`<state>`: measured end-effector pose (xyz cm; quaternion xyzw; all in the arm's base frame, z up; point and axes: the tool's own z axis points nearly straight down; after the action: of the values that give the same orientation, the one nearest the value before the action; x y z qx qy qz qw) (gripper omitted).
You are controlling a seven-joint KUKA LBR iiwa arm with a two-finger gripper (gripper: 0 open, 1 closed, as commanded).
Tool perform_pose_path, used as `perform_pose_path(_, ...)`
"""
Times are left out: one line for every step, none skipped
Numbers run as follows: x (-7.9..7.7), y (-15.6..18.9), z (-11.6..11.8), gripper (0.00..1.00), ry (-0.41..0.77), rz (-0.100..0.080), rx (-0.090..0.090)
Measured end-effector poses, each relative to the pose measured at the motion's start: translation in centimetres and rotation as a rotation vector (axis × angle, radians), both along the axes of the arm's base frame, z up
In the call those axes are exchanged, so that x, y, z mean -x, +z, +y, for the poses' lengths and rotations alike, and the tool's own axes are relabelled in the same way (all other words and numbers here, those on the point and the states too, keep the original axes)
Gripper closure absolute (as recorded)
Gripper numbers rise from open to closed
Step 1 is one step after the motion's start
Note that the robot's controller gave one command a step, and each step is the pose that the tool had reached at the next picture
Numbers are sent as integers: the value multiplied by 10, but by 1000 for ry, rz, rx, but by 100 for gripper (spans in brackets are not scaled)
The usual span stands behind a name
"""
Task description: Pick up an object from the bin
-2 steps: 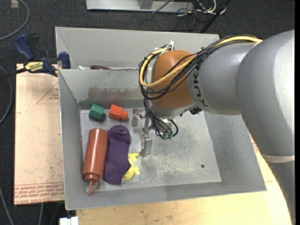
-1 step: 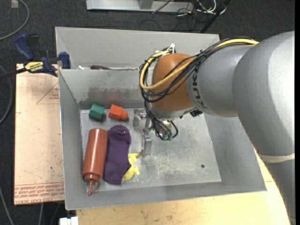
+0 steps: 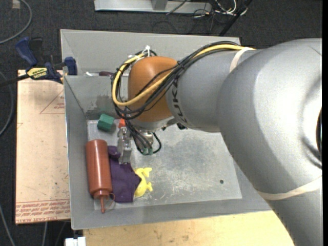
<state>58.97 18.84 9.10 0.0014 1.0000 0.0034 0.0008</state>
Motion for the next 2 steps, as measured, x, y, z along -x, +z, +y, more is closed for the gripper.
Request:
perform_pose_path(0, 0, 0, 100, 0, 0, 0)
perform_pose_path(1, 35, 13, 100, -3, 8, 4)
